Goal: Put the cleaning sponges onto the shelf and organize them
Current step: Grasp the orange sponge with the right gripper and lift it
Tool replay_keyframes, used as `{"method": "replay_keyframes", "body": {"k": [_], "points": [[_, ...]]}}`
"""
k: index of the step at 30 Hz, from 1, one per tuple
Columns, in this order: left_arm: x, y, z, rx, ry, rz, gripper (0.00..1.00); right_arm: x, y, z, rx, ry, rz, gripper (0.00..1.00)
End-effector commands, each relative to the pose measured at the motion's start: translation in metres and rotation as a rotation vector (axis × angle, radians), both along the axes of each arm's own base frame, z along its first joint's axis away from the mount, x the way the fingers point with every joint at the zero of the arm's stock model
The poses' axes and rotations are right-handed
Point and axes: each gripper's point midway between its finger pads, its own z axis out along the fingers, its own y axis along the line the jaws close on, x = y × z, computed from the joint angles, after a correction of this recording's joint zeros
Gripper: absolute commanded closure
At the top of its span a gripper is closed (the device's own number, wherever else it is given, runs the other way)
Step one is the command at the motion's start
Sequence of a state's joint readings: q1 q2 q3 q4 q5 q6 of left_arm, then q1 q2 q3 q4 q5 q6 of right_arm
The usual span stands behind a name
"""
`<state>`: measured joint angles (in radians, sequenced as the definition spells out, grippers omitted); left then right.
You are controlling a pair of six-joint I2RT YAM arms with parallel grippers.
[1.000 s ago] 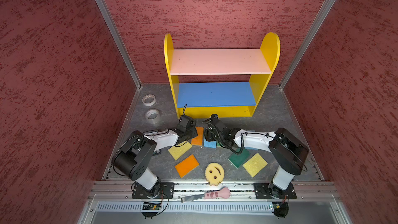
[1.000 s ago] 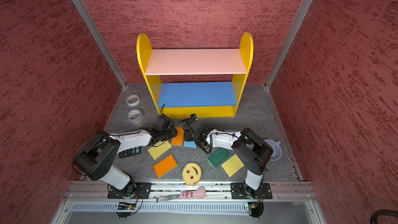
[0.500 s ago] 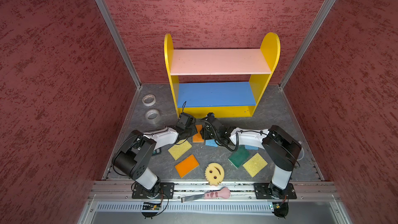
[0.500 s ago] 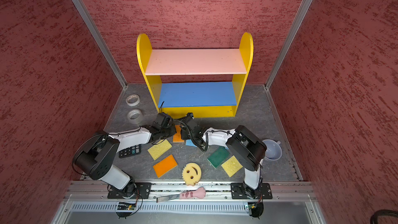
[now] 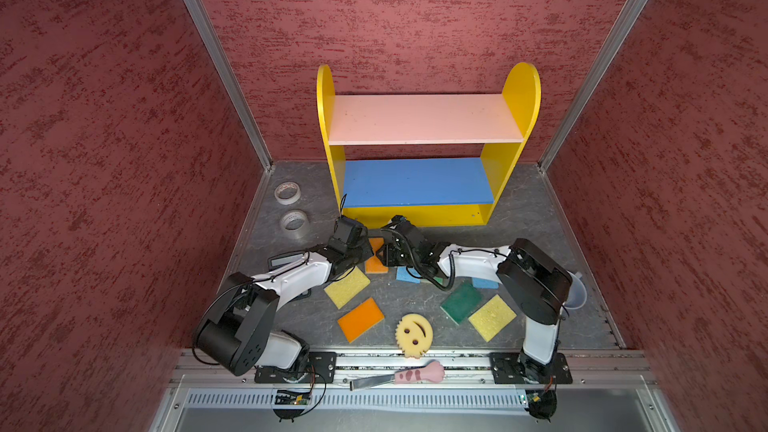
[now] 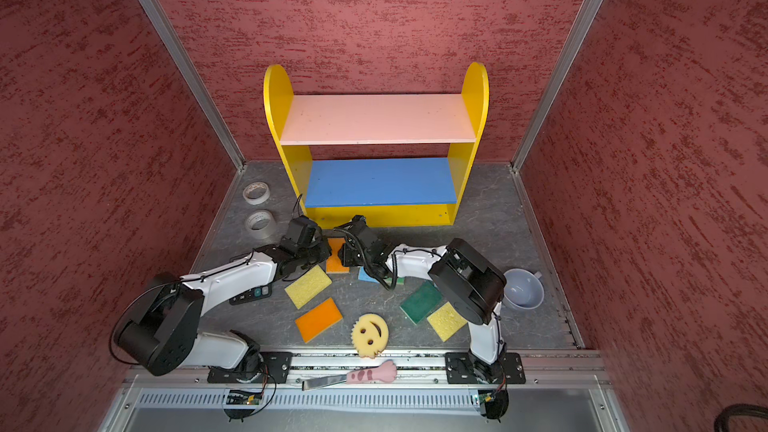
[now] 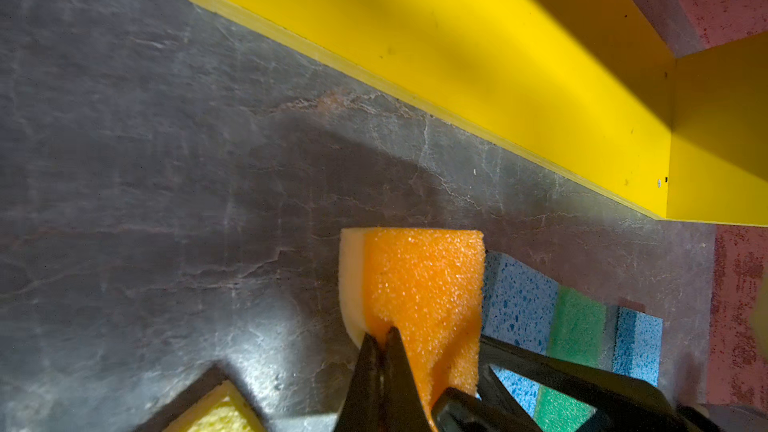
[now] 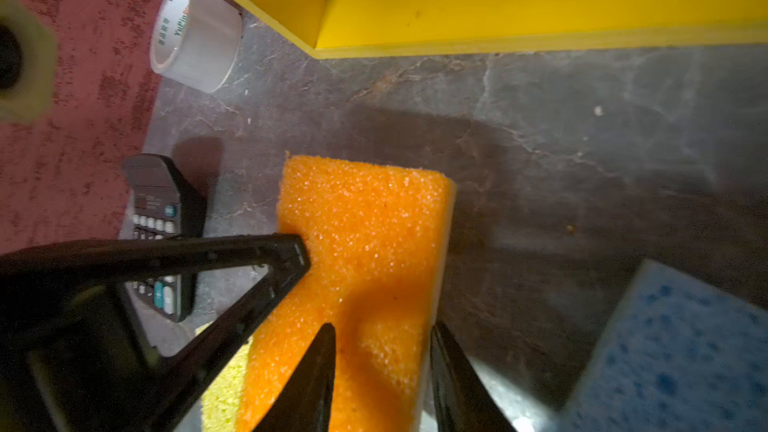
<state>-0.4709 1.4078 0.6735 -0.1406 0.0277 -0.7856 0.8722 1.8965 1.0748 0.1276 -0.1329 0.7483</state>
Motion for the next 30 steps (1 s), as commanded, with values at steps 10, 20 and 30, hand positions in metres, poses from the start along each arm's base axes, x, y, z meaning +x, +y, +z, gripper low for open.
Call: {"method": "replay_keyframes", "body": {"k": [10, 20, 30], "points": [[0.001, 0.004, 0.011, -0.037, -0.024, 0.024, 1.0, -0.009, 0.015, 0.009, 0.178, 0.085, 0.012, 0.7], [0.0, 0.013, 0.021, -0.072, -0.047, 0.059, 1.0, 0.0, 0.005, -0.001, 0.145, 0.098, -0.043, 0.47], [0.002, 0.01, 0.018, -0.094, -0.039, 0.062, 1.0, -0.005, 0.019, 0.019, 0.238, 0.074, 0.033, 1.0]]}}
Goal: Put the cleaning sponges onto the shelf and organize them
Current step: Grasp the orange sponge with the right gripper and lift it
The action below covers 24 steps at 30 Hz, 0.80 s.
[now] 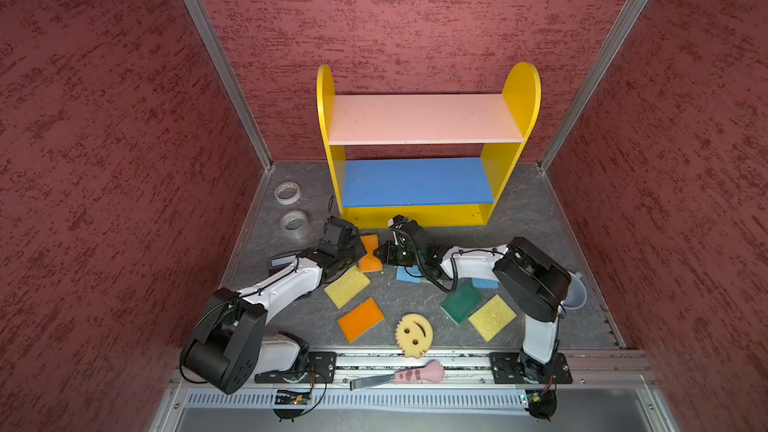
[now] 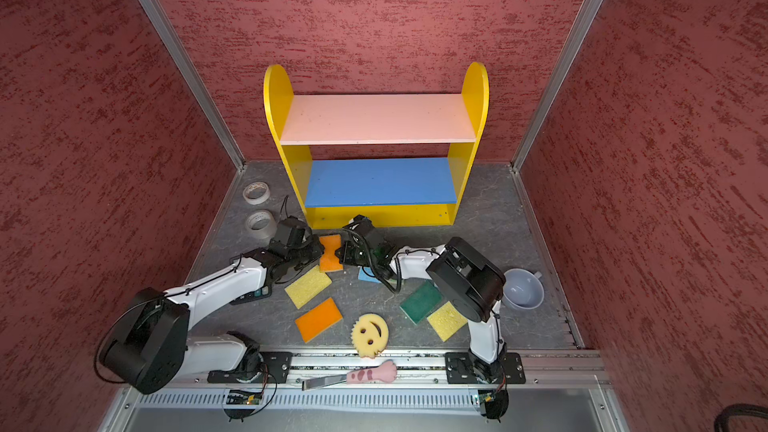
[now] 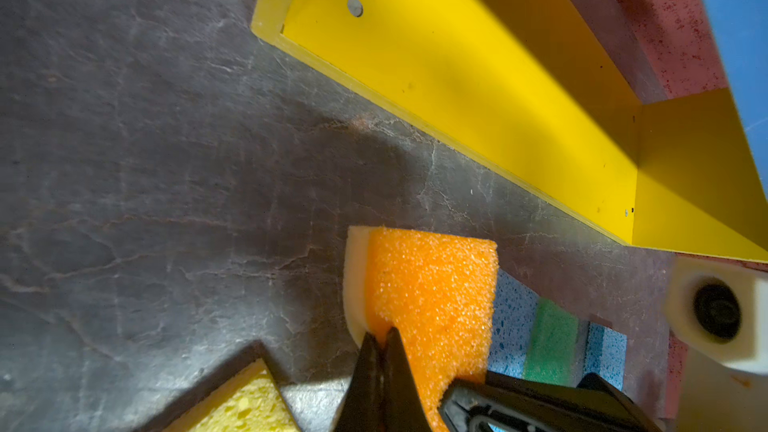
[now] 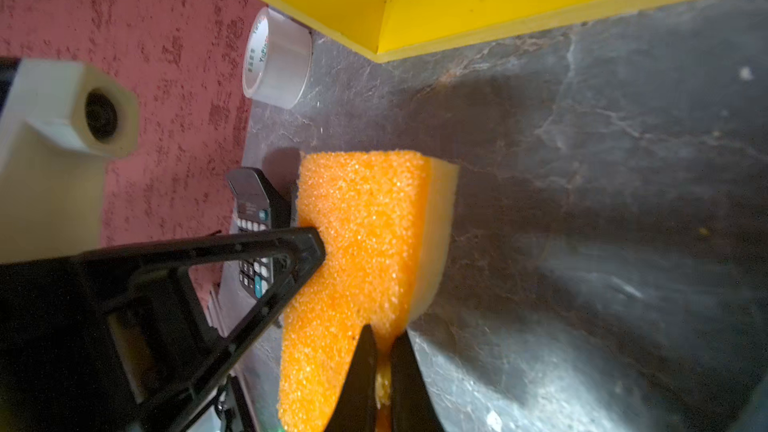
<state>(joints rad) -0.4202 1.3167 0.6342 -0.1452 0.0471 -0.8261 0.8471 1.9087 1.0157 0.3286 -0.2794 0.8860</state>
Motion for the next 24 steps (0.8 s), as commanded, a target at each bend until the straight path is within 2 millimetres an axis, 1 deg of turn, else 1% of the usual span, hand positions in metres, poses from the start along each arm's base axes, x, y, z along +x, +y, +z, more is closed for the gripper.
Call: {"method": "replay_keyframes", "body": {"k": [1, 5, 6, 8, 11, 12, 15, 18, 20, 24], "points": [[0.004, -0.007, 0.003, -0.036, -0.016, -0.009, 1.0, 0.0, 0.005, 0.007, 0.029, -0.013, 0.011, 1.0], [0.003, -0.005, 0.005, -0.032, -0.019, -0.004, 0.99, 0.005, -0.002, 0.003, -0.014, -0.028, -0.022, 1.0], [0.004, -0.005, 0.008, -0.032, -0.024, -0.001, 0.96, 0.007, -0.004, 0.002, -0.028, -0.035, -0.028, 1.0], [0.003, -0.003, 0.009, -0.023, -0.029, 0.003, 0.82, 0.012, -0.007, 0.001, -0.069, -0.06, -0.04, 1.0], [0.003, 0.003, 0.017, -0.003, -0.05, 0.013, 0.58, 0.025, -0.015, -0.002, -0.13, -0.101, -0.072, 1.0], [0.002, 0.005, 0.021, 0.006, -0.062, 0.017, 0.55, 0.029, -0.018, -0.002, -0.139, -0.11, -0.084, 1.0], [-0.004, 0.02, 0.032, 0.051, -0.086, 0.056, 0.49, 0.046, -0.031, -0.004, -0.178, -0.148, -0.135, 1.0], [-0.017, 0.038, 0.042, 0.083, -0.125, 0.104, 0.4, 0.065, -0.041, -0.005, -0.233, -0.203, -0.182, 1.0], [-0.027, 0.05, 0.046, 0.101, -0.145, 0.139, 0.37, 0.075, -0.043, -0.005, -0.269, -0.247, -0.192, 1.0], [-0.046, 0.074, 0.054, 0.132, -0.186, 0.208, 0.32, 0.093, -0.039, -0.002, -0.31, -0.334, -0.21, 1.0]]}}
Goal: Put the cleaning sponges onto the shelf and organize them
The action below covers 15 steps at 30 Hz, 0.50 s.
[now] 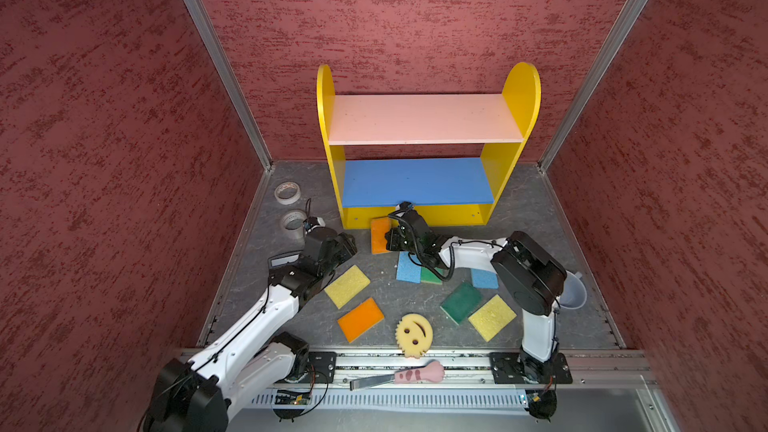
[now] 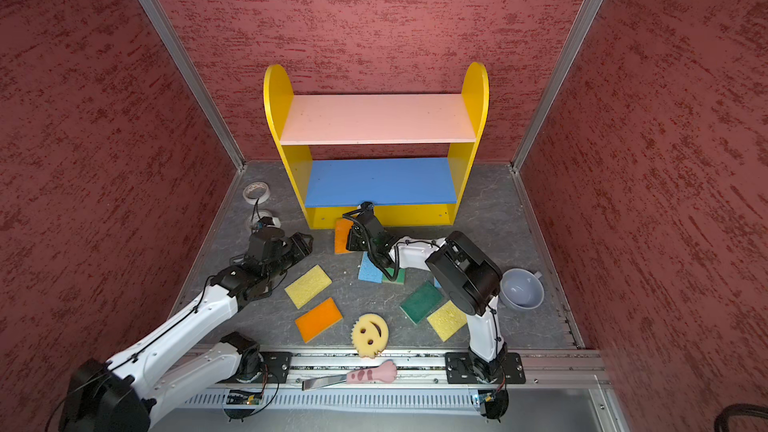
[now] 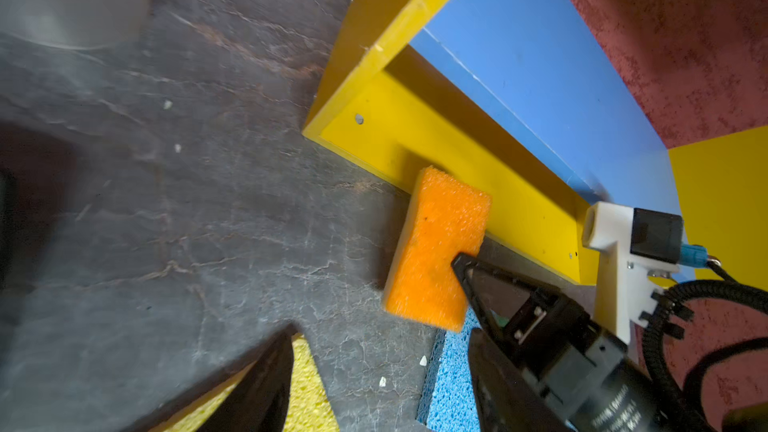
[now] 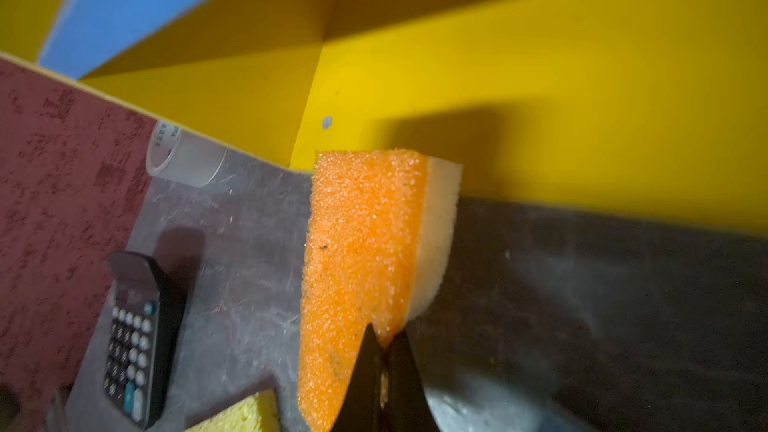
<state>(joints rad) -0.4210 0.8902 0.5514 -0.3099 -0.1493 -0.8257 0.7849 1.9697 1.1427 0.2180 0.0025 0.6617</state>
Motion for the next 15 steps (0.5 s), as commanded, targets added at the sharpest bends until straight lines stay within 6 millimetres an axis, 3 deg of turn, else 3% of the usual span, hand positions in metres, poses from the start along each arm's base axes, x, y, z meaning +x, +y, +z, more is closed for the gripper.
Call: {"method": "replay_keyframes", "body": {"k": [1, 6, 12, 15], "points": [[-0.019, 0.028, -0.011, 0.077, 0.024, 0.085, 0.31, 0.022, -0.003, 0.004, -0.072, -0.112, -0.047, 1.0], [-0.025, 0.036, -0.01, 0.082, 0.002, 0.112, 0.29, 0.037, 0.0, 0.005, -0.07, -0.176, -0.081, 1.0], [-0.017, 0.028, -0.014, 0.077, 0.024, 0.089, 0.29, 0.042, -0.002, -0.003, -0.071, -0.197, -0.11, 1.0], [-0.013, 0.022, -0.017, 0.063, 0.041, 0.074, 0.29, 0.041, -0.001, -0.007, -0.061, -0.184, -0.112, 0.87]]}}
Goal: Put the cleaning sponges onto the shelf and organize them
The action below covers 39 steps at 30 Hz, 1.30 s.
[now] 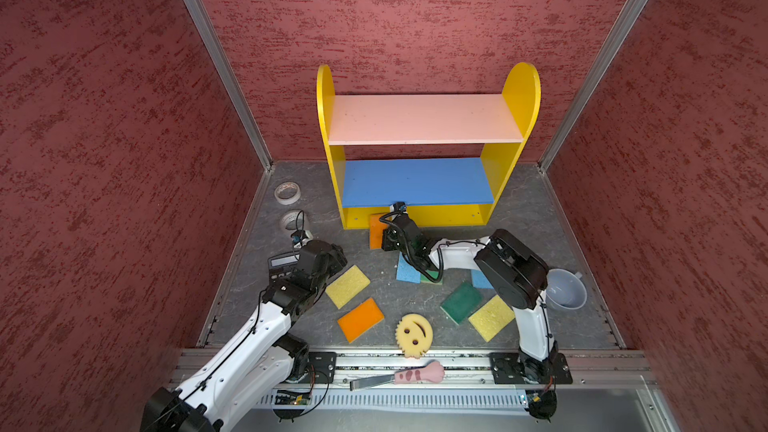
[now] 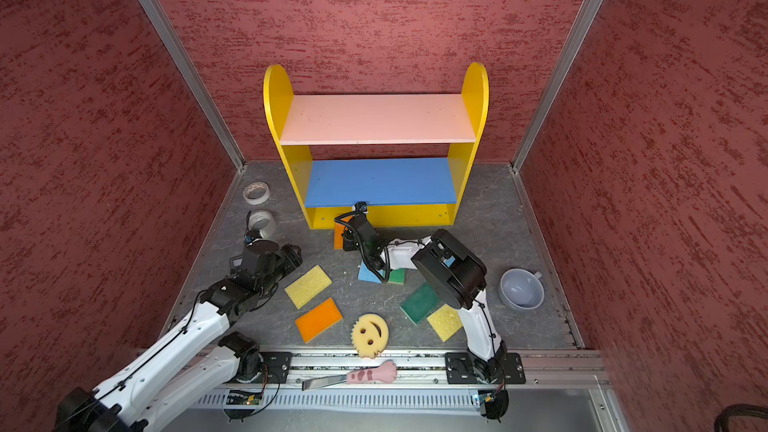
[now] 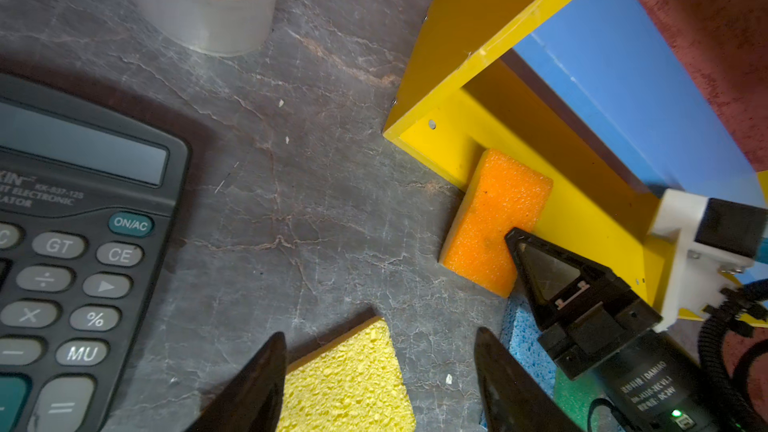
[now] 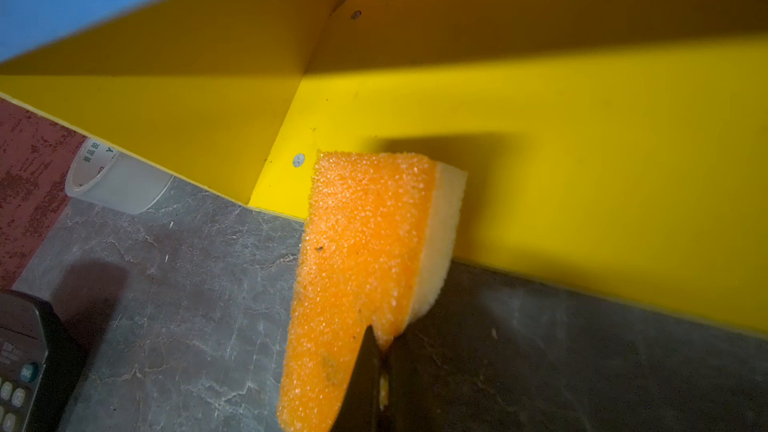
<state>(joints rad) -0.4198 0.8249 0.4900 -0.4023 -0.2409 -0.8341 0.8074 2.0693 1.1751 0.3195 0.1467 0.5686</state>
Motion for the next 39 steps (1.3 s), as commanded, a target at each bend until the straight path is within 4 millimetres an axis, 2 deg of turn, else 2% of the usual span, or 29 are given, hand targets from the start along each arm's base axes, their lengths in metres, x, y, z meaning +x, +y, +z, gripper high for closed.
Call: {"method": "replay_keyframes", "body": {"k": [1, 7, 14, 16, 17, 20, 21, 27, 35, 39], "points": [[0.007, -0.006, 0.006, -0.024, -0.01, -0.005, 0.29, 0.019, -0.005, 0.009, 0.038, -0.053, -0.067, 0.82], [0.01, -0.013, -0.001, -0.052, -0.005, -0.018, 0.29, 0.01, -0.014, 0.017, 0.056, -0.053, -0.081, 0.61], [0.018, -0.017, -0.009, -0.045, 0.017, -0.014, 0.29, -0.027, -0.021, 0.026, 0.069, -0.038, -0.047, 0.54], [0.021, -0.017, -0.009, -0.045, 0.017, -0.011, 0.29, -0.039, -0.018, 0.024, 0.07, -0.027, -0.021, 0.58], [0.022, -0.019, -0.009, -0.05, 0.015, -0.015, 0.29, -0.045, -0.015, 0.022, 0.071, -0.019, -0.006, 0.64], [0.024, -0.022, -0.01, -0.059, 0.014, -0.022, 0.29, -0.06, -0.004, 0.017, 0.083, 0.005, 0.043, 0.95], [0.023, -0.021, -0.012, -0.057, 0.02, -0.021, 0.29, -0.064, 0.0, 0.014, 0.084, 0.014, 0.058, 1.0], [0.02, -0.019, -0.016, -0.056, 0.031, -0.015, 0.29, -0.07, 0.019, 0.0, 0.091, 0.051, 0.1, 1.0], [0.018, -0.014, -0.022, -0.065, 0.036, 0.003, 0.28, -0.059, 0.034, -0.016, 0.091, 0.079, 0.091, 1.0], [0.019, -0.014, -0.023, -0.067, 0.039, 0.004, 0.27, -0.05, 0.033, -0.02, 0.089, 0.067, 0.05, 1.0]]}}
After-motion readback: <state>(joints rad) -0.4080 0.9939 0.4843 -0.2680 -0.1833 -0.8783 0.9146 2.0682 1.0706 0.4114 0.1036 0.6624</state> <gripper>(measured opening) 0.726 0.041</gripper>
